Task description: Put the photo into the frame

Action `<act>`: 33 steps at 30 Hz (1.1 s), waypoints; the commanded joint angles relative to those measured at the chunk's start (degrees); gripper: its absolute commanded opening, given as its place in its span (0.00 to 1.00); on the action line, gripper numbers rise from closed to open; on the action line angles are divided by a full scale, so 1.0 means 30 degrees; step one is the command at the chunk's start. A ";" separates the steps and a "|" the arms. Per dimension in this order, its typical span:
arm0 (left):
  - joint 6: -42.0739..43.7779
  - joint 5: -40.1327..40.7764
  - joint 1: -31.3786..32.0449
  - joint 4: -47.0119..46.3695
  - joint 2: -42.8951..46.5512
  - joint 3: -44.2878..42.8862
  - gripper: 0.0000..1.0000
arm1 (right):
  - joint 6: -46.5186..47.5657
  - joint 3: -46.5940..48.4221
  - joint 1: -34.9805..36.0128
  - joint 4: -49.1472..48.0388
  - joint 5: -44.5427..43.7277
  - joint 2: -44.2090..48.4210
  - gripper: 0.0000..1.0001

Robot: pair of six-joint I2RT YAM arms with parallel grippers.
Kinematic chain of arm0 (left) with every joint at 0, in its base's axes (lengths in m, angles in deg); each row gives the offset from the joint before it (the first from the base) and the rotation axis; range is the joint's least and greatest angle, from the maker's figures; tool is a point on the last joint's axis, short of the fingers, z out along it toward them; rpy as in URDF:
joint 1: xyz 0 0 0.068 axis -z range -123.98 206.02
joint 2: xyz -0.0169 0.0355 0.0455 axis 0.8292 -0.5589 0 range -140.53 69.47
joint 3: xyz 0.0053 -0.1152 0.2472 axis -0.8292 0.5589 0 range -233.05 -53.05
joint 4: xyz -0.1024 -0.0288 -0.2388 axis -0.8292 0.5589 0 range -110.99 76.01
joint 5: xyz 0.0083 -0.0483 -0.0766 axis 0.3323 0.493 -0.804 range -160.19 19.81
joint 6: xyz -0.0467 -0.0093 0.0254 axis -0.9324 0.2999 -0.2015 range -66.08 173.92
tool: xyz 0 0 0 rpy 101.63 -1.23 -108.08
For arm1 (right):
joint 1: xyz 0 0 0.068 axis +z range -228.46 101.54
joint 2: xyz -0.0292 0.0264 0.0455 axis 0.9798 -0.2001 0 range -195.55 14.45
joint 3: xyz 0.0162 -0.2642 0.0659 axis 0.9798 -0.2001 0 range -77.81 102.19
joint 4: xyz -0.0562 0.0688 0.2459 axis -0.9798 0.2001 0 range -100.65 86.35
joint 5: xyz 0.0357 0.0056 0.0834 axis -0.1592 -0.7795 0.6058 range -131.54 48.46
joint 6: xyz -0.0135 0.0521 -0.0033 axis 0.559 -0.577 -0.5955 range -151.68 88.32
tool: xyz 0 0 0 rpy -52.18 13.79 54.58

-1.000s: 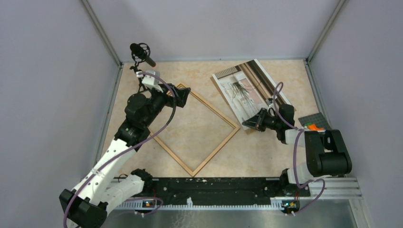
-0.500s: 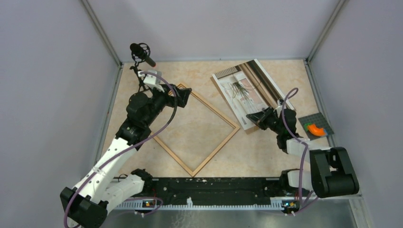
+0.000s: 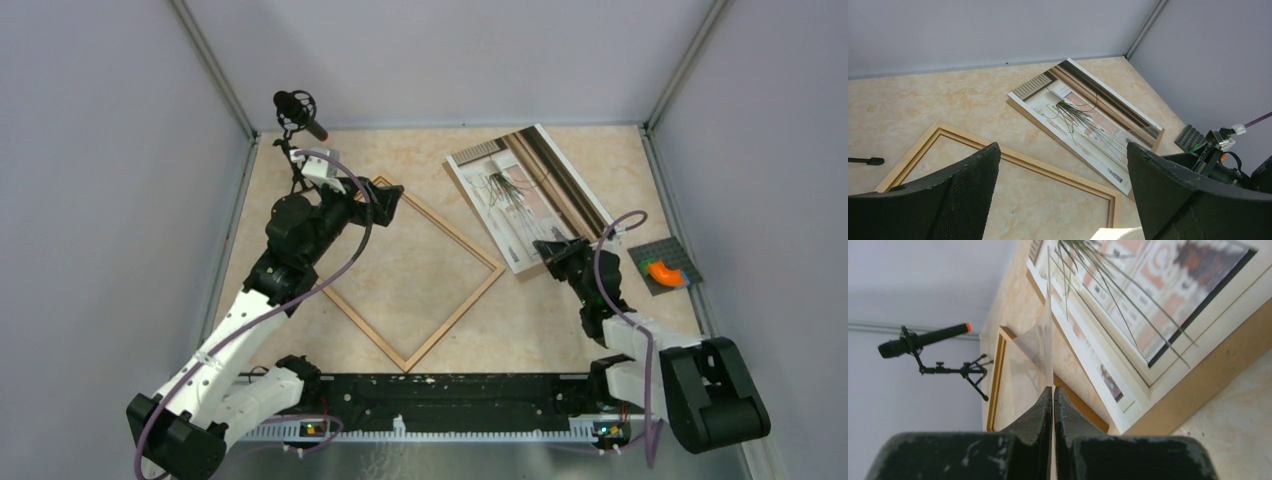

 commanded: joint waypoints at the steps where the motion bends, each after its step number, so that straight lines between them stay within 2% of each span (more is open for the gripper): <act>1: -0.0174 -0.0328 -0.0060 -0.0686 0.0227 -0.0392 0.98 | 0.0169 -0.0125 -0.0682 -0.0763 -0.1585 0.1833 0.00; 4: -0.0202 -0.0334 -0.0060 -0.0687 0.0196 -0.0412 0.98 | -0.0154 -0.0332 0.0478 -0.1070 -0.2404 0.1867 0.00; 8: -0.0250 -0.0397 -0.0064 -0.0686 0.0188 -0.0386 0.98 | -0.0923 -0.0413 0.3843 0.0142 -0.5539 0.1444 0.00; 9: -0.0237 -0.0324 -0.0060 -0.0687 0.0164 -0.0384 0.98 | -0.1118 -0.0397 0.4351 0.0671 -0.5978 0.1263 0.04; 12: -0.0149 -0.0280 -0.0060 -0.0665 0.0076 -0.0384 0.98 | -0.0566 -0.0370 0.4720 0.1885 -0.4989 0.0970 0.37; 15: -0.0147 -0.0289 -0.0075 -0.0659 0.0071 -0.0384 0.98 | 0.1915 0.0834 0.4696 0.6610 -0.4231 0.1702 0.69; 16: -0.0147 -0.0294 -0.0087 -0.0658 0.0084 -0.0387 0.98 | 0.3024 0.1466 0.4678 0.8236 -0.4174 0.1922 0.77; 19: -0.0175 -0.0404 -0.0060 -0.0666 0.0100 -0.0426 0.98 | 0.7139 0.3589 0.4539 1.2160 -0.4038 0.2273 0.94; 21: -0.0229 -0.0491 -0.0062 -0.0680 0.0066 -0.0444 0.98 | 0.9059 0.4967 0.4132 1.4579 -0.4420 0.2071 0.98; 24: -0.0209 -0.0445 -0.0061 -0.0683 0.0046 -0.0414 0.98 | 1.1273 0.6933 0.2599 1.7366 -0.4707 0.1449 0.99; 29: -0.0285 -0.0553 -0.0060 -0.0716 -0.0102 -0.0384 0.98 | 1.4723 1.0031 0.0117 1.6996 0.0621 -0.0206 0.99; 31: -0.0315 -0.0645 -0.0045 -0.0738 -0.0142 -0.0385 0.99 | 1.6213 1.1817 -0.0055 1.7027 0.3278 -0.1770 0.99; 33: -0.0294 -0.0667 -0.0060 -0.0737 -0.0175 -0.0385 0.98 | 1.7037 1.4212 -0.0292 1.8216 0.4728 -0.4193 0.99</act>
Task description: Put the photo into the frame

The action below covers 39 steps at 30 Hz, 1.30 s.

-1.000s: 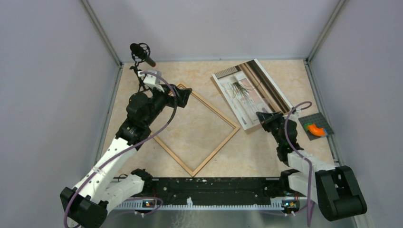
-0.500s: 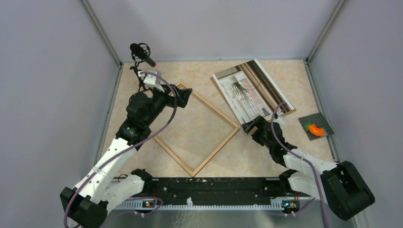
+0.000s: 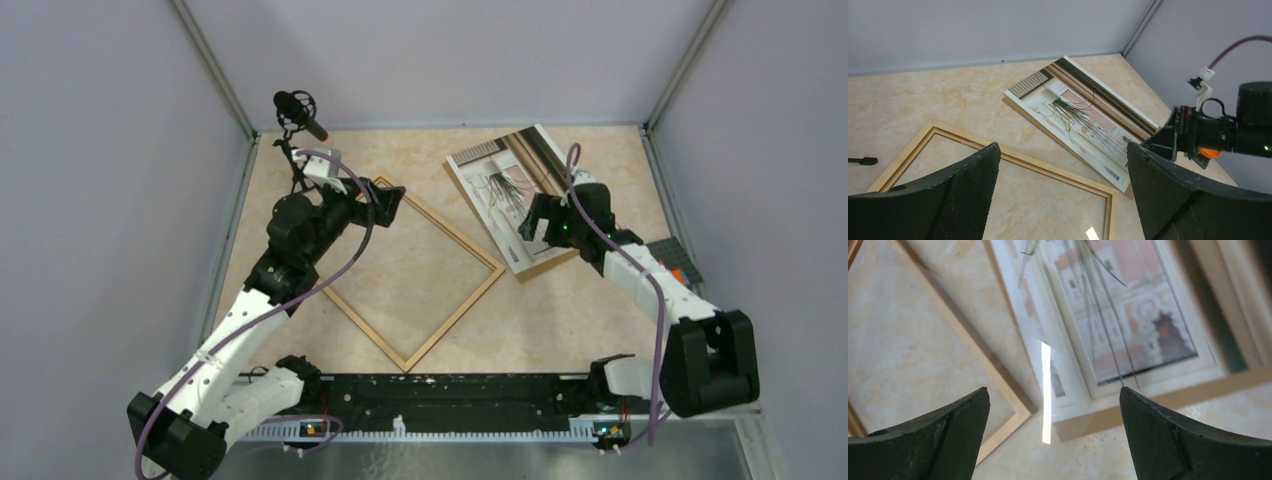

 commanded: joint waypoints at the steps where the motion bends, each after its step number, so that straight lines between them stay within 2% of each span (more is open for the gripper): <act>1: -0.0093 -0.0307 -0.0060 -0.0737 -0.0112 -0.0351 0.98 | 0.3656 0.4600 -0.0597 0.1697 0.5838 -0.3806 0.99; 3: -0.0118 -0.0333 -0.0080 -0.0738 -0.0129 -0.0362 0.98 | 0.3676 0.6404 -0.1450 0.2439 0.9001 -0.6151 0.98; 6: -0.0198 -0.0480 -0.0046 -0.0763 -0.0173 -0.0347 0.98 | 0.3796 0.8869 -0.2405 0.3256 1.3223 -0.9567 0.88; 10: -0.0221 -0.0597 -0.0054 -0.0795 -0.0274 -0.0334 0.98 | 0.4276 1.1765 -0.2777 0.4024 1.5290 -1.2952 0.83; 14: -0.0179 -0.0600 -0.0040 -0.0740 -0.0346 -0.0392 0.98 | 0.5420 1.3977 -0.2674 0.5550 1.7601 -1.5835 0.70; 20: -0.0146 -0.0633 -0.0059 -0.0709 -0.0553 -0.0446 0.99 | 0.6180 1.4271 -0.2055 0.5702 1.8612 -1.7856 0.67; 26: -0.0220 -0.0741 -0.0054 -0.0709 -0.0782 -0.0409 0.99 | 0.7317 1.4784 -0.1165 0.6207 1.9820 -1.9431 0.59; 30: -0.0207 -0.0757 -0.0038 -0.0704 -0.0852 -0.0406 0.98 | 0.8012 1.5186 -0.1080 0.6807 2.0019 -1.9960 0.49; 39: -0.0236 -0.0738 -0.0054 -0.0709 -0.0896 -0.0377 0.98 | 0.8620 1.5401 -0.1168 0.7359 2.1203 -1.9832 0.19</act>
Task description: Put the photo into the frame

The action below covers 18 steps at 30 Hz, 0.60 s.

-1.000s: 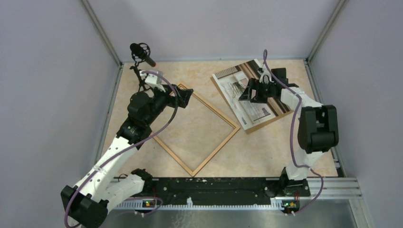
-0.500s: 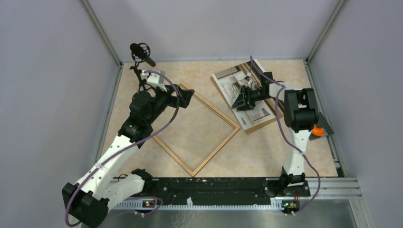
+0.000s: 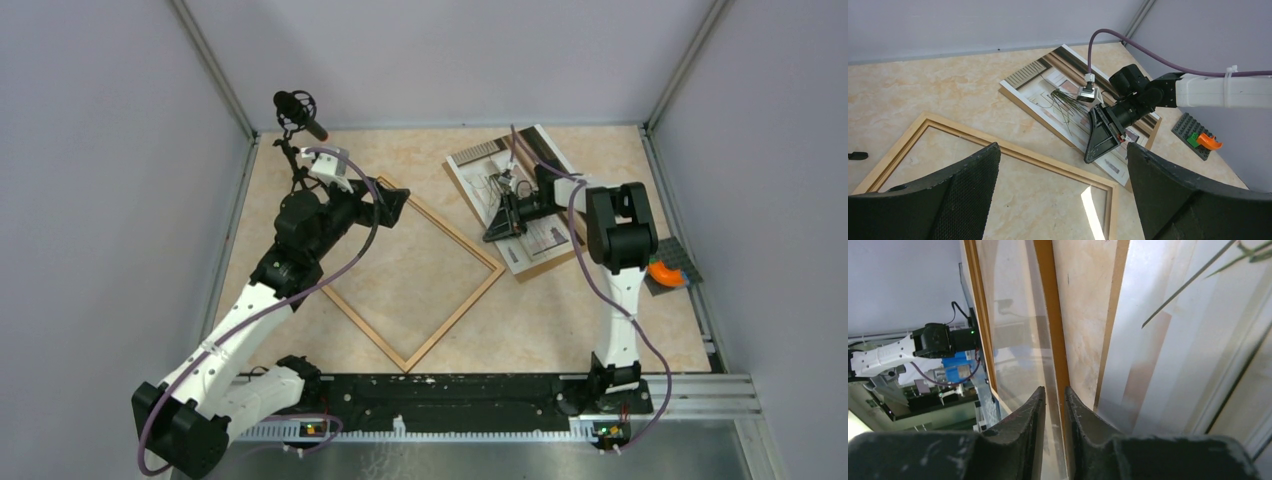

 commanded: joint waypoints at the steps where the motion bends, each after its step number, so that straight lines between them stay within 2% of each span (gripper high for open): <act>1: -0.0185 -0.0267 -0.0052 -0.0709 -0.0058 -0.0388 0.98 | 0.0654 0.0703 -0.0002 -0.0171 0.1192 0.0244 0.16; 5: -0.0185 -0.0275 -0.0047 -0.0709 -0.0006 -0.0384 0.98 | -0.2368 -0.1116 -0.0113 -0.3630 0.0847 0.1784 0.00; 14: -0.0203 -0.0152 -0.0051 -0.0716 0.0116 -0.0333 0.98 | -1.1764 -0.7221 -0.0206 -1.7125 -0.1058 0.4457 0.00; 18: -0.0334 0.0776 0.0423 -0.0186 -0.0112 -0.0458 0.98 | -1.4681 -0.9608 -0.0207 -2.2226 -0.2063 0.5068 0.00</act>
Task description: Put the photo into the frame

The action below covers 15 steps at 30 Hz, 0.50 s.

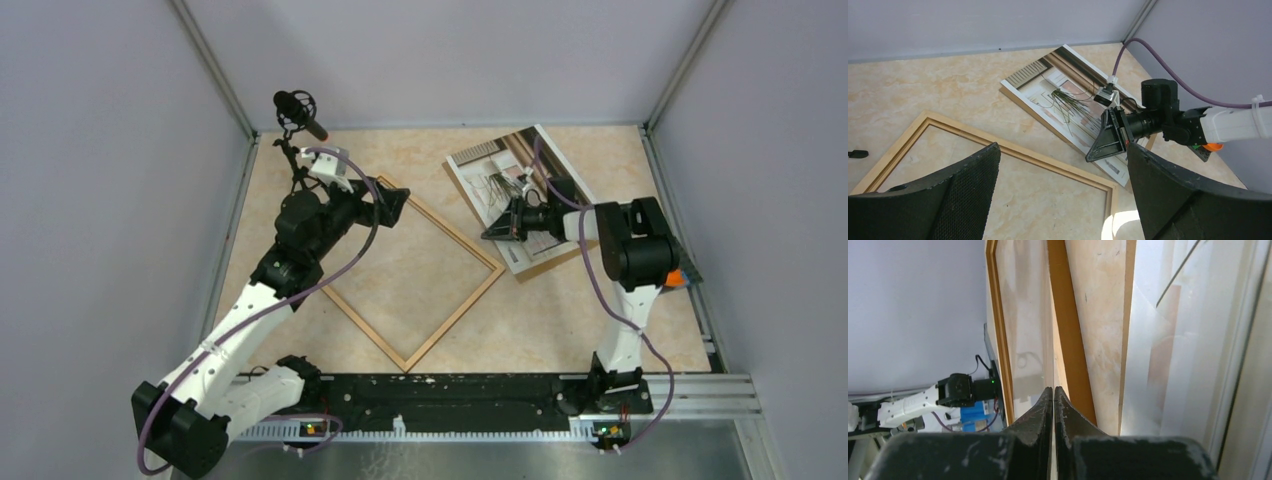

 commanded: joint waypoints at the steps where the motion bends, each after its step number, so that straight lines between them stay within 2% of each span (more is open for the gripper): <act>1: -0.0193 0.1432 0.0847 0.0009 -0.0236 -0.0437 0.98 | -0.4794 -0.2031 -0.0061 -0.8549 -0.1549 0.1444 0.00; 6: -0.1903 0.2034 0.1355 0.3084 -0.0657 -0.0330 0.98 | -0.6597 -0.3228 -0.0025 -1.1528 -0.1957 0.1003 0.00; 11: -0.2604 0.3612 0.1359 0.6115 -0.0041 -0.0289 0.98 | -0.9987 -0.4203 0.0498 -1.6529 -0.1780 0.0022 0.00; 13: -0.2882 0.3456 0.1350 0.6659 0.0121 -0.0267 0.98 | -1.0213 -0.4132 0.0818 -1.7100 -0.1534 -0.0284 0.00; 15: -0.3379 0.2987 0.1353 0.7314 -0.0070 -0.0254 0.98 | -0.9520 -0.3990 0.1109 -1.6101 -0.1638 -0.0193 0.00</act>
